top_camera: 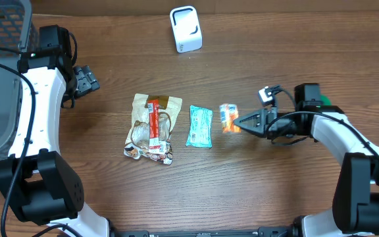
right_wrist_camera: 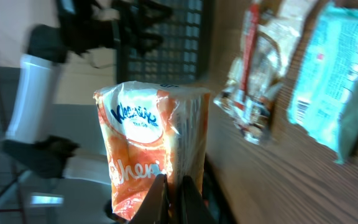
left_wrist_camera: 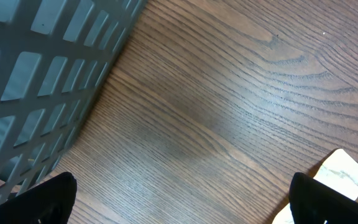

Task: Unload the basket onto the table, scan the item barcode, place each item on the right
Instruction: 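Lift the Kleenex pack and carry it up toward the white scanner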

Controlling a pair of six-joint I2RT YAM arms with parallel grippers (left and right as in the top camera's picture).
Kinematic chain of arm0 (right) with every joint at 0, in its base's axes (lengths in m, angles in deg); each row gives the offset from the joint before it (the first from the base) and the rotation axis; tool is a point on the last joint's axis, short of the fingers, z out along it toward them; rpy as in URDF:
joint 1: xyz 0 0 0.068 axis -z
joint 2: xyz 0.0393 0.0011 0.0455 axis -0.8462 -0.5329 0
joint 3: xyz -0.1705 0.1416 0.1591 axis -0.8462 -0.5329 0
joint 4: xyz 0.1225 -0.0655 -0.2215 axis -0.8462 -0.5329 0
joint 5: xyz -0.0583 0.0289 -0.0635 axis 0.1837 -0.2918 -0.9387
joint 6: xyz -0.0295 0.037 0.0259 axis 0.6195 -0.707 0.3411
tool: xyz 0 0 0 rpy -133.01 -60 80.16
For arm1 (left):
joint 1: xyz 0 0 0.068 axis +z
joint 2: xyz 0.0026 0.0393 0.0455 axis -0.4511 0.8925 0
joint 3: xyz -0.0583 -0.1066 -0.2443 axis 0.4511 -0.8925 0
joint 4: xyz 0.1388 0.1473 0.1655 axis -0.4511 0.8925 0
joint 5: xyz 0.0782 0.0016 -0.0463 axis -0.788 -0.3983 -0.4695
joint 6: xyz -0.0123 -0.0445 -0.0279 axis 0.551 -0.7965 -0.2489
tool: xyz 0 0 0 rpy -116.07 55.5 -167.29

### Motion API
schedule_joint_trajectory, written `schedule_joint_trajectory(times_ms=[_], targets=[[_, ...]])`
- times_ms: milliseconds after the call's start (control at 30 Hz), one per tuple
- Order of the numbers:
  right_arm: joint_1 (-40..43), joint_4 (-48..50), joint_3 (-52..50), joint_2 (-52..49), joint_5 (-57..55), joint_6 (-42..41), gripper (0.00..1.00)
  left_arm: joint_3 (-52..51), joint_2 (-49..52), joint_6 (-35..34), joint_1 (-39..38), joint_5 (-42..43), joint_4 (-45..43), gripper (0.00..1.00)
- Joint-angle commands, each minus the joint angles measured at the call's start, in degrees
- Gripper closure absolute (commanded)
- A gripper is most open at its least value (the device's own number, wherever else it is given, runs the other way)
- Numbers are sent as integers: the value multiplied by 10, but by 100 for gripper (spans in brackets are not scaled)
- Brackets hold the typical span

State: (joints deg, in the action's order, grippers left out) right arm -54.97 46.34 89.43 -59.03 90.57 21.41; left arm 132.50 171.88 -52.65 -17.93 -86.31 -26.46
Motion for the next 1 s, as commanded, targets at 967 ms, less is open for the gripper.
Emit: schedule_joint_trajectory(times_ms=[967], targets=[[70, -42, 12, 5, -74, 104, 96, 11, -12, 15, 1, -6, 0, 0]])
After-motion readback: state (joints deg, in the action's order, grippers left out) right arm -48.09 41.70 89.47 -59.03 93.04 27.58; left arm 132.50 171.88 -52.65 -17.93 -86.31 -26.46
